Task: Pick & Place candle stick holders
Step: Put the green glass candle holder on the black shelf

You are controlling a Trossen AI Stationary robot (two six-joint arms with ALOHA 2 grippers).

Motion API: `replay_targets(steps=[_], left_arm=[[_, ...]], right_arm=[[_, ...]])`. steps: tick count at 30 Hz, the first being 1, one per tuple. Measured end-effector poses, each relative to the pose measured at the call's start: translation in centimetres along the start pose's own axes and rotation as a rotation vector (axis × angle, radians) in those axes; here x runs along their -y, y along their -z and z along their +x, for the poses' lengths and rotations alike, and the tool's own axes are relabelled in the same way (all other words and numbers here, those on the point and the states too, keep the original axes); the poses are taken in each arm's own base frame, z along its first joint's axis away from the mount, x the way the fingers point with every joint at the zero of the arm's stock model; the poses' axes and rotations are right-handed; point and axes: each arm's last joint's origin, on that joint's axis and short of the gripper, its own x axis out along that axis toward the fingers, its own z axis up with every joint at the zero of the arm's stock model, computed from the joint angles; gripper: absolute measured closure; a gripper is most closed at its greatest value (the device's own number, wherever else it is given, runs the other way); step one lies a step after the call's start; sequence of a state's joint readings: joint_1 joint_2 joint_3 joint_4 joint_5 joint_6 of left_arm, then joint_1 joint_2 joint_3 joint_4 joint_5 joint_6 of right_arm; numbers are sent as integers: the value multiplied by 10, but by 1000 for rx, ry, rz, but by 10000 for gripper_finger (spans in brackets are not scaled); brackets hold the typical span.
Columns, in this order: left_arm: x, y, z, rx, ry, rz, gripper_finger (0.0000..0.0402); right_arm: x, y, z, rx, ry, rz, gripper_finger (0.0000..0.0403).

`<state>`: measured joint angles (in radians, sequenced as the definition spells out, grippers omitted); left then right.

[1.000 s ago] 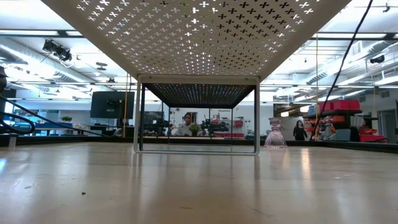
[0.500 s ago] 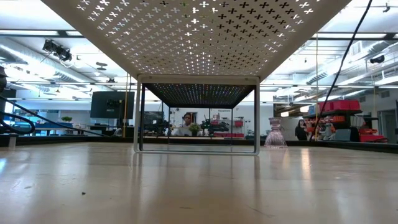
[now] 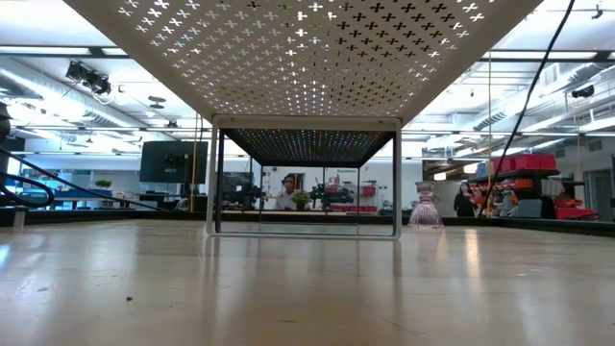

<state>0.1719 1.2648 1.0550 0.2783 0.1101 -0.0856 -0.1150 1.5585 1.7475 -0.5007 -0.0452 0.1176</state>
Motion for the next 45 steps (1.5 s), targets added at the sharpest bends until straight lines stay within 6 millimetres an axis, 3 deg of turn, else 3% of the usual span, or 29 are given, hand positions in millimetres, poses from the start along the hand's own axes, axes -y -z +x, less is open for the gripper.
replay_targets(steps=[5,9,10,11,13,18,27,36,45], left_arm=[[0,0,0,2,0,3,201],[0,0,0,-2,6,9,240],[0,1,0,-18,1,10,271],[0,6,1,-45,0,5,278],[-2,13,2,-87,-7,0,276],[-5,8,0,-73,-31,-1,276],[-9,6,-3,-70,-57,11,276],[-29,8,-20,-192,-174,1,276],[-49,15,-27,-283,-291,-11,276]], right_arm=[[0,0,0,-1,0,5,332],[0,0,0,-4,-2,6,330],[0,-3,-1,31,-5,4,330],[-1,-7,-4,57,-21,3,328],[-2,-10,-10,66,-44,5,325],[-2,-8,-10,49,-51,5,333],[-3,-3,-36,-45,-6,7,371],[-9,4,-67,-130,147,-27,399],[-17,12,-87,-212,170,-46,401]])
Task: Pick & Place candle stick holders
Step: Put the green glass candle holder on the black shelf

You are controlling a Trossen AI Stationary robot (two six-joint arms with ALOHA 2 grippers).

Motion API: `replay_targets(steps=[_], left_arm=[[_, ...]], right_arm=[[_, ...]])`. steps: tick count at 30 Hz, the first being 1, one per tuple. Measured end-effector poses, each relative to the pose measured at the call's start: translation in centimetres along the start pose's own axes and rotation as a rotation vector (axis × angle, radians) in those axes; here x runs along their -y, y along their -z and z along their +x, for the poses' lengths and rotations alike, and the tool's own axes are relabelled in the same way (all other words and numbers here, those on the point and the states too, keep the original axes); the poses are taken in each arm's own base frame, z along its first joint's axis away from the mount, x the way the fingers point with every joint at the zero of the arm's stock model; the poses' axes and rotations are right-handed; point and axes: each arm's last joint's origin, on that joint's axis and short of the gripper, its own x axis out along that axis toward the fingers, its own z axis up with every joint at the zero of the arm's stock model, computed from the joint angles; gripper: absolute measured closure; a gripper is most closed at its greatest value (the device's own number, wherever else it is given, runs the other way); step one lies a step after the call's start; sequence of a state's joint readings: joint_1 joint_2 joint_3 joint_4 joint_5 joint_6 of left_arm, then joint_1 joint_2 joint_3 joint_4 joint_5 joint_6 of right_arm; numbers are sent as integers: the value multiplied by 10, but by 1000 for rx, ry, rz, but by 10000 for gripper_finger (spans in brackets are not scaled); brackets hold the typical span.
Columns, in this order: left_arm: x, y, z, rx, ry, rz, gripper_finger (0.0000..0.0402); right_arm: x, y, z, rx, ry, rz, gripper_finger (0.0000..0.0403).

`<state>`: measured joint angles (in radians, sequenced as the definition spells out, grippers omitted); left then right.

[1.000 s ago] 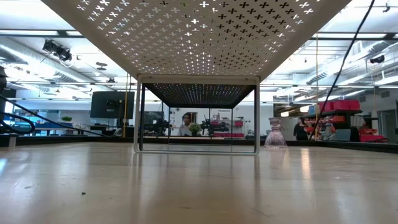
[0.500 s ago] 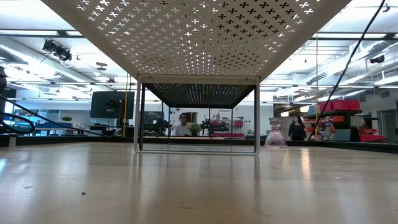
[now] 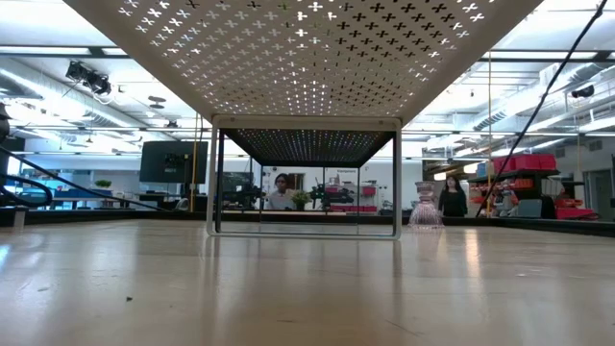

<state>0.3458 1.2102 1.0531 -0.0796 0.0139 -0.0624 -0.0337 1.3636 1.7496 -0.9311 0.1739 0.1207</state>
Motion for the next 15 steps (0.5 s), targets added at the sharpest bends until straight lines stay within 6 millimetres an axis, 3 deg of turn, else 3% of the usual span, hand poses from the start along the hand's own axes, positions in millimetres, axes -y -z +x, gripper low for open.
replay_targets(steps=[7,15], left_arm=[[-9,2,3,-13,-49,-8,276],[-23,16,20,-98,-95,-29,276]], right_arm=[[-8,12,-3,-103,55,-28,401],[-21,20,-8,-156,12,-67,401]])
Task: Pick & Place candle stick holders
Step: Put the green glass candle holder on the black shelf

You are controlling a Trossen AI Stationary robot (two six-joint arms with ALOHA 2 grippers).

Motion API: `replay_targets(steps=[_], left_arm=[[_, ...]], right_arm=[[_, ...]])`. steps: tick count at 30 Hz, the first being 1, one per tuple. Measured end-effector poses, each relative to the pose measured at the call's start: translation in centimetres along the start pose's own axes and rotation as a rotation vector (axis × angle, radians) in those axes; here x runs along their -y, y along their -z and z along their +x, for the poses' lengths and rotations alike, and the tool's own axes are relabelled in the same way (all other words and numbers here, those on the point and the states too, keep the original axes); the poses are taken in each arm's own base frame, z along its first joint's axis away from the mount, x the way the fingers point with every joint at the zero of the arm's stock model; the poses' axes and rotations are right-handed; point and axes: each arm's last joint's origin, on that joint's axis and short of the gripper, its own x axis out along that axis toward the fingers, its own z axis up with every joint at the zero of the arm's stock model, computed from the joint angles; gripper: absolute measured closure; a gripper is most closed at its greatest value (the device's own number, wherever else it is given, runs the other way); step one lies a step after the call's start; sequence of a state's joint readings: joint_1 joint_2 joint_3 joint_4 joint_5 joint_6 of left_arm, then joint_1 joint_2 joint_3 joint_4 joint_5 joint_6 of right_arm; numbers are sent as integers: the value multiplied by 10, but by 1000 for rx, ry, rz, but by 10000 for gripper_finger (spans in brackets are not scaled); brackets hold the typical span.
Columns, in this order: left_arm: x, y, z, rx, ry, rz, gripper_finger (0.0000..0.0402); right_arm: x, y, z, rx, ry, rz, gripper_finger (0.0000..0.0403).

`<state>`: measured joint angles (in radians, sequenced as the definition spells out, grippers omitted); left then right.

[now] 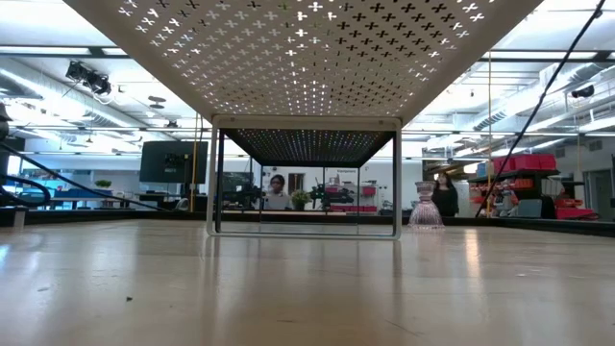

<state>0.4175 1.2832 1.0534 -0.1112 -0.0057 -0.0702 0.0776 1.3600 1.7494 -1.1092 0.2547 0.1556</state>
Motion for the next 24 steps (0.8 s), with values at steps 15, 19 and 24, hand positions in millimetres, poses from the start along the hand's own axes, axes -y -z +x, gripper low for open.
replay_targets(steps=[15,19,24], left_arm=[[-16,23,30,-141,-11,-50,276],[-17,29,37,-170,-7,-54,276],[-16,34,42,-199,-7,-56,276]], right_arm=[[-15,18,-11,-102,79,-40,401],[-18,21,-13,-120,104,-41,401],[-20,25,-15,-134,142,-41,401]])
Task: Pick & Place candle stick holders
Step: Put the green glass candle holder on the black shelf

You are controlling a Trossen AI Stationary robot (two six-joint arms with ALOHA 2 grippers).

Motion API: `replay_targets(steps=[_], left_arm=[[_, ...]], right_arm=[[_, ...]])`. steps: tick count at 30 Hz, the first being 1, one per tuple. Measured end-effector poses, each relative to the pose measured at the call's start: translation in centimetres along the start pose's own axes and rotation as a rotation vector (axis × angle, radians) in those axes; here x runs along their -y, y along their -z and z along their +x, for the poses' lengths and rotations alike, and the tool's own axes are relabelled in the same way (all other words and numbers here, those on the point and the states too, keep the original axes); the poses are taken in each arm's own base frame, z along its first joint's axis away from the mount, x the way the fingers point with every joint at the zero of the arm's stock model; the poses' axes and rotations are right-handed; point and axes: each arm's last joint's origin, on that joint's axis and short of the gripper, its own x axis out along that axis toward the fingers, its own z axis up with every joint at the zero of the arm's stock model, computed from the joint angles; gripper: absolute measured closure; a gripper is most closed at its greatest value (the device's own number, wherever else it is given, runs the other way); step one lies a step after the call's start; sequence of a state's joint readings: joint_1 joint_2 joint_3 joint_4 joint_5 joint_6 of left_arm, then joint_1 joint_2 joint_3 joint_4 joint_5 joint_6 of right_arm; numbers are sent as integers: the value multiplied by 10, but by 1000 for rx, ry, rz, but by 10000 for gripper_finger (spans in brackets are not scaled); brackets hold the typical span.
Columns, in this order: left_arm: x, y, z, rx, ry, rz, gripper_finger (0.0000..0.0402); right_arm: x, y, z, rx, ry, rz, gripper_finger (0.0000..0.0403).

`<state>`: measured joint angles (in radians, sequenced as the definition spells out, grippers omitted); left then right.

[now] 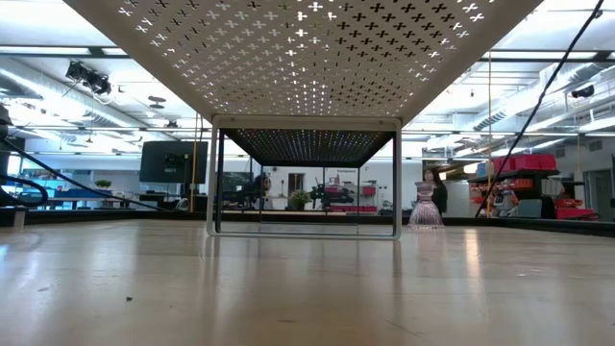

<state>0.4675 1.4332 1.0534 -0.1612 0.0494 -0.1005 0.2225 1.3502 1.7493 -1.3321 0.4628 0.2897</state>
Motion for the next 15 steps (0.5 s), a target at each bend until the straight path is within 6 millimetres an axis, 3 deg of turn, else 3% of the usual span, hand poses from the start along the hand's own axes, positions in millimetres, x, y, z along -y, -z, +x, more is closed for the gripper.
replay_targets(steps=[15], left_arm=[[9,6,1,-53,22,2,276]], right_arm=[[-2,1,-1,4,10,1,401]])
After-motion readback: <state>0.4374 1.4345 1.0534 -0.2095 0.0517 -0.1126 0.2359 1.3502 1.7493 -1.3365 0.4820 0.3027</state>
